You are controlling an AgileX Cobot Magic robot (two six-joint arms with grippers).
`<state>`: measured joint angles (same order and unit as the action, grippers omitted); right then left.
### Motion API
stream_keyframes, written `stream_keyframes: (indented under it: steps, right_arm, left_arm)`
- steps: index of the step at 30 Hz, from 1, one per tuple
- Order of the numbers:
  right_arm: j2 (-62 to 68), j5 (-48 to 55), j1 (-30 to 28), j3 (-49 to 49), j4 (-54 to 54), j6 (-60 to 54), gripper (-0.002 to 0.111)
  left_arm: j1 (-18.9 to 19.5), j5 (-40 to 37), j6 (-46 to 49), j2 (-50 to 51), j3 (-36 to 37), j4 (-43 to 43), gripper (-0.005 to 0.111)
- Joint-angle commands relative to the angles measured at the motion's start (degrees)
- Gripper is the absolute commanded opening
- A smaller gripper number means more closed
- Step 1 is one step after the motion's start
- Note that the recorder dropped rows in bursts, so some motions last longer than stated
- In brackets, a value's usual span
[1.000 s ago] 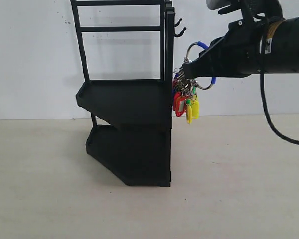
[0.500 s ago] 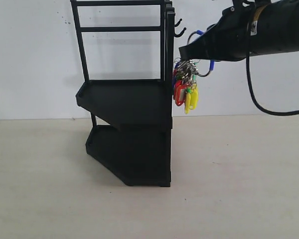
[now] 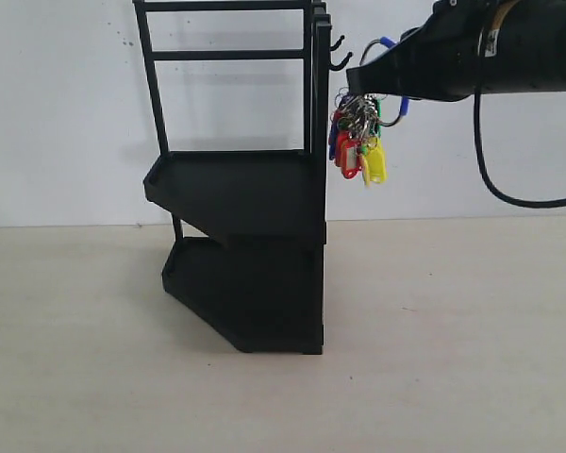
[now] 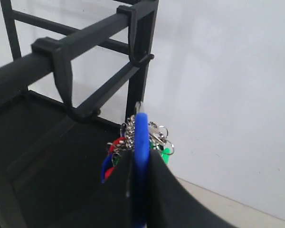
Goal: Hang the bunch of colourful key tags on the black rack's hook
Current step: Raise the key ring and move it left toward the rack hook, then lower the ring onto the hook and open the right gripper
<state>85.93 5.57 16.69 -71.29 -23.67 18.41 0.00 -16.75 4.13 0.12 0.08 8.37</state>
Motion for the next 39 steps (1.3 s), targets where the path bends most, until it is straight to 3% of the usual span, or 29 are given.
stream_keyframes:
  steps: [1, 16, 21, 25, 27, 39]
  right_arm:
    - [-0.4, -3.01, 2.85, -0.89, -0.49, -4.23, 0.0]
    - [-0.4, 2.83, 4.44, -0.89, -0.49, -5.85, 0.001]
    - [-0.4, 2.8, 4.44, -0.89, -0.49, -5.44, 0.018]
    - [-0.4, 2.8, 4.44, -0.89, -0.49, -5.22, 0.053]
    - [-0.63, 2.8, 4.44, -0.89, -0.49, -5.06, 0.062]
    - [-8.14, 9.01, 4.44, -0.89, -1.38, -5.06, 0.062]
  left_arm:
    - [-0.04, 0.45, 0.2, -0.12, -0.08, -0.28, 0.004]
    - [-0.04, 0.45, 0.2, -0.12, -0.08, -0.28, 0.004]
    - [-0.04, 0.45, 0.2, -0.12, -0.08, -0.28, 0.004]
    - [-0.04, 0.45, 0.2, -0.12, -0.08, -0.28, 0.004]
    - [-0.04, 0.45, 0.2, -0.12, -0.08, -0.28, 0.004]
    - [-0.04, 0.45, 0.2, -0.12, -0.08, -0.28, 0.004]
